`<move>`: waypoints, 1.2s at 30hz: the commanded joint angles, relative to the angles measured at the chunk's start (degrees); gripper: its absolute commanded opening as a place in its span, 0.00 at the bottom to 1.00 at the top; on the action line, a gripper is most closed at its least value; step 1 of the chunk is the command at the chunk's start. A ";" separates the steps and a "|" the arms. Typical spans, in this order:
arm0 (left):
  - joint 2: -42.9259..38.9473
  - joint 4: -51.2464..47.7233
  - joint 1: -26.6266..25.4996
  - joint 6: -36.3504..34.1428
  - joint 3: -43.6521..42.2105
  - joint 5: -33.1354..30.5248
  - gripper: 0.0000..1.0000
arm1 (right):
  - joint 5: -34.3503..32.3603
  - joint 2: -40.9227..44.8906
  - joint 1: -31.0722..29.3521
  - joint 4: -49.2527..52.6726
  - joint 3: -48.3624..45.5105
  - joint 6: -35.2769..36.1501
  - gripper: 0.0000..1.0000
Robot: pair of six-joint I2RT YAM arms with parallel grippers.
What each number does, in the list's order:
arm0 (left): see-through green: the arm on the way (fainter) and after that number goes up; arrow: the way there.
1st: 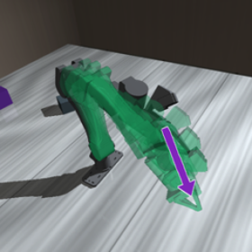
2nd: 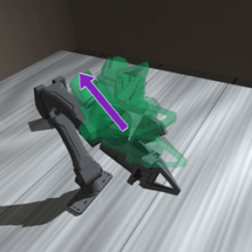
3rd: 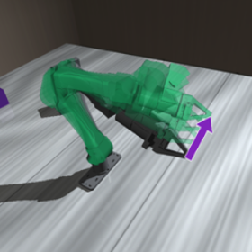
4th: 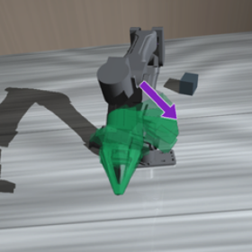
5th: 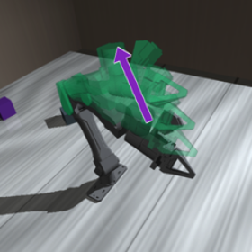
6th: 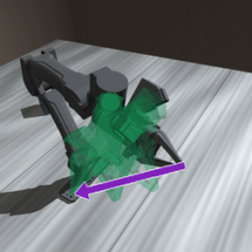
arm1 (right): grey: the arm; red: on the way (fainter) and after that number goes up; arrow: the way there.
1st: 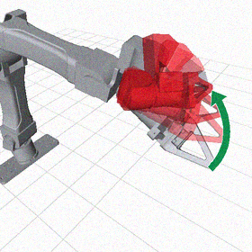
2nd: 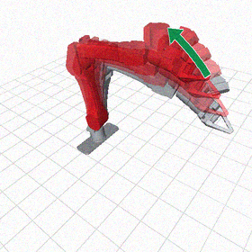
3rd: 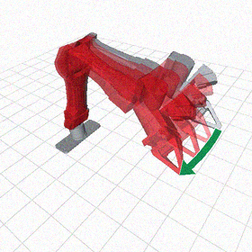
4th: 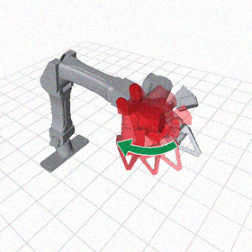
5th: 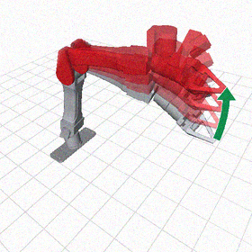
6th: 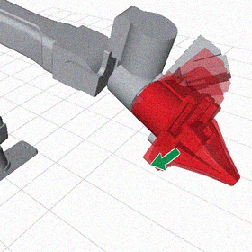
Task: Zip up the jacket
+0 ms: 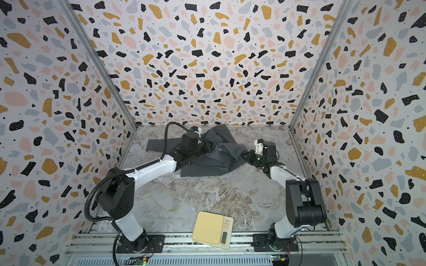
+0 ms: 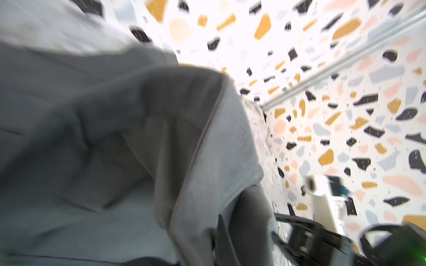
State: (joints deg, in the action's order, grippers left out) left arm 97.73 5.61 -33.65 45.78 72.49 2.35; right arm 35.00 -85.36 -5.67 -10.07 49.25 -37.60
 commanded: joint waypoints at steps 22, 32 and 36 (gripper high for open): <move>-23.03 -14.09 4.34 -18.85 -14.68 -11.22 0.99 | -17.83 11.00 -2.43 37.29 16.29 27.44 0.78; -9.91 -4.57 20.81 -7.66 -16.28 5.14 1.00 | -19.17 -2.98 -16.62 34.93 25.94 26.73 0.94; 2.33 -0.64 21.70 -3.75 -9.67 10.79 0.99 | -18.41 -9.12 -21.03 31.92 28.77 24.10 0.95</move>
State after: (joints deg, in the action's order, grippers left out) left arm 94.80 -0.78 -11.90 37.65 58.52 5.80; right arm 16.47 -92.86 -24.32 23.57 75.31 -11.55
